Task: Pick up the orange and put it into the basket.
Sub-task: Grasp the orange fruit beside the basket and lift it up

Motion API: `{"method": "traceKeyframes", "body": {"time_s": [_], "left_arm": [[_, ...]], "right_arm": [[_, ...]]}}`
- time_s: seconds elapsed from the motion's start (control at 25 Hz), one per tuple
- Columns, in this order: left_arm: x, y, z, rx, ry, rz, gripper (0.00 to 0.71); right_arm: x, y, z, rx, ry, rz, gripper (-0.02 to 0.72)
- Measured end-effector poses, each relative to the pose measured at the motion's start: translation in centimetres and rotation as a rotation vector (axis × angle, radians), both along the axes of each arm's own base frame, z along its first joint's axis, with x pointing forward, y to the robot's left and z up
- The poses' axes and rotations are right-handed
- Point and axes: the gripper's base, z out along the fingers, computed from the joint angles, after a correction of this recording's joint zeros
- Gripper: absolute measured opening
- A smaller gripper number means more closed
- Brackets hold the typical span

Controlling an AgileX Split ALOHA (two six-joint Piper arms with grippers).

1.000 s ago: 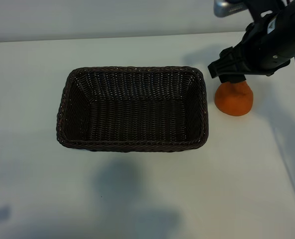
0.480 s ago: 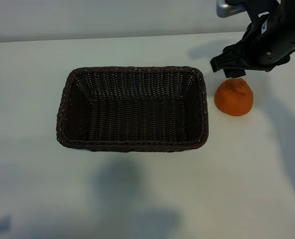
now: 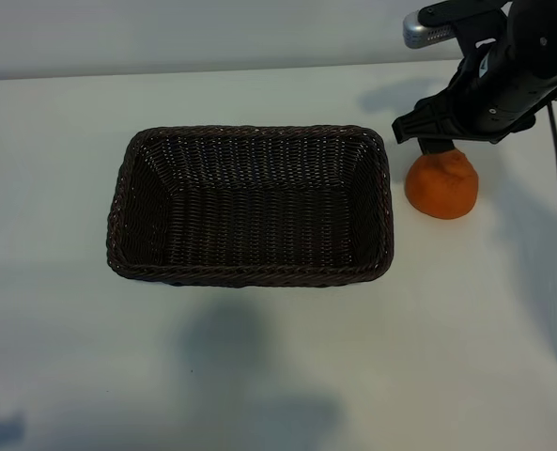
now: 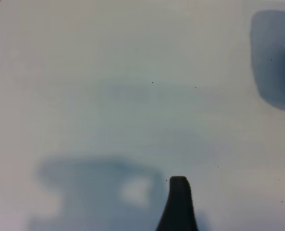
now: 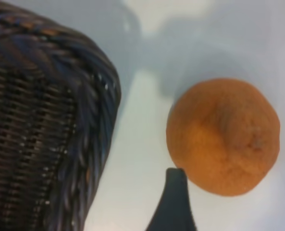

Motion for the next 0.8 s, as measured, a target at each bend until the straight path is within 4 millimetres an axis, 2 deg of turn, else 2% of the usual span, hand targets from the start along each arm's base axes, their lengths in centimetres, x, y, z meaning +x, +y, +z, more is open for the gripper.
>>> {"method": "traceKeyframes", "body": {"time_s": [0.32, 0.52, 0.8], "left_arm": [[0.0, 0.0, 0.0, -0.001, 0.002, 0.0, 0.592], [0.0, 0.0, 0.0, -0.001, 0.003, -0.001, 0.592], [0.0, -0.1, 0.0, -0.002, 0.003, -0.007, 0.592]], "right_arm": [[1.4, 0.0, -2.6, -0.004, 0.0, -0.038, 0.585], [2.5, -0.9, -3.2, 0.026, -0.009, -0.138, 0.585], [3.3, -1.8, -5.1, 0.01, 0.042, -0.171, 0.585]]}}
